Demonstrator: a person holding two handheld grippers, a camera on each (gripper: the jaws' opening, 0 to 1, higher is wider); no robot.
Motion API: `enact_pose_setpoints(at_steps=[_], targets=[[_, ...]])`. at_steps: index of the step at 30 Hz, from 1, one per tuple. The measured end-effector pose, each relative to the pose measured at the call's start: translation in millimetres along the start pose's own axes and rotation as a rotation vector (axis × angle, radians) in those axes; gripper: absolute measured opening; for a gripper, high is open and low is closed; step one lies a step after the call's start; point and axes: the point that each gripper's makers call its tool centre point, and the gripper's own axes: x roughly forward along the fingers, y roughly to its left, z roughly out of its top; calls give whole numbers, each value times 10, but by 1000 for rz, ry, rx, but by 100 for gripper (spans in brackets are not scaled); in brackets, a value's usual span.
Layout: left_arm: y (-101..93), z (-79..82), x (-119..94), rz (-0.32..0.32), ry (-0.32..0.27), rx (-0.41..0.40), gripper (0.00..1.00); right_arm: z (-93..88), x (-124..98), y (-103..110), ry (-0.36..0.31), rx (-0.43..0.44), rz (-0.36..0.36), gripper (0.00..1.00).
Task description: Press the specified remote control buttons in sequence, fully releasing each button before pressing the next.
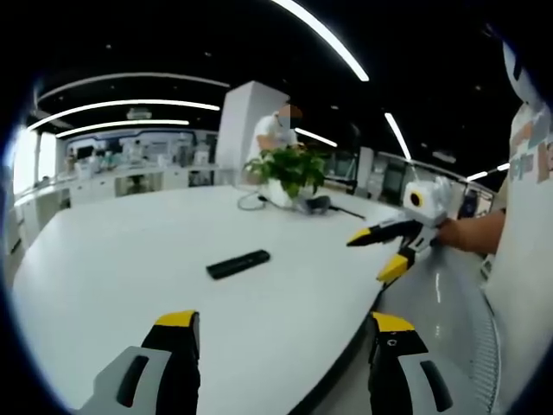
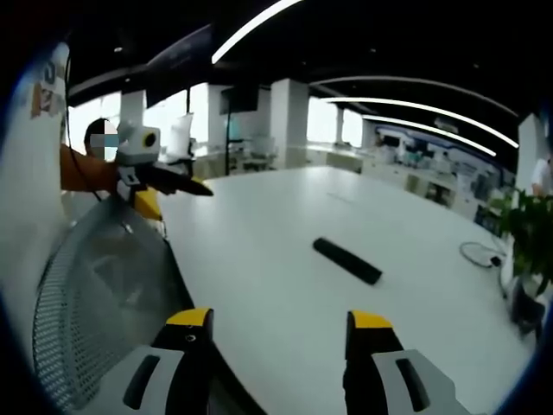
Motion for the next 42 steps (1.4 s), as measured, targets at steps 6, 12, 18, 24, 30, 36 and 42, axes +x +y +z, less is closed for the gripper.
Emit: enact_pose_setpoints(at_steps=[6, 12, 18, 24, 30, 36, 42], targets=[[-40, -15, 3, -29, 20, 15, 81, 47, -16, 24, -5, 5, 28, 58], [-2, 22, 18, -33, 26, 41, 81, 108, -25, 43, 6, -33, 57, 58], [10, 75, 53, -48, 22, 45, 81, 169, -55, -7, 12, -48, 82, 57], [35, 137, 82, -67, 25, 61, 81, 172, -75, -69, 39, -74, 97, 59], [86, 181, 94, -80, 32, 68, 81, 208, -83, -85, 48, -92, 110, 60], [92, 250, 136, -93, 31, 85, 81, 258, -98, -123, 51, -107, 115, 60], [107, 311, 186, -108, 33, 106, 81, 344, -120, -227, 44, -125, 99, 62]])
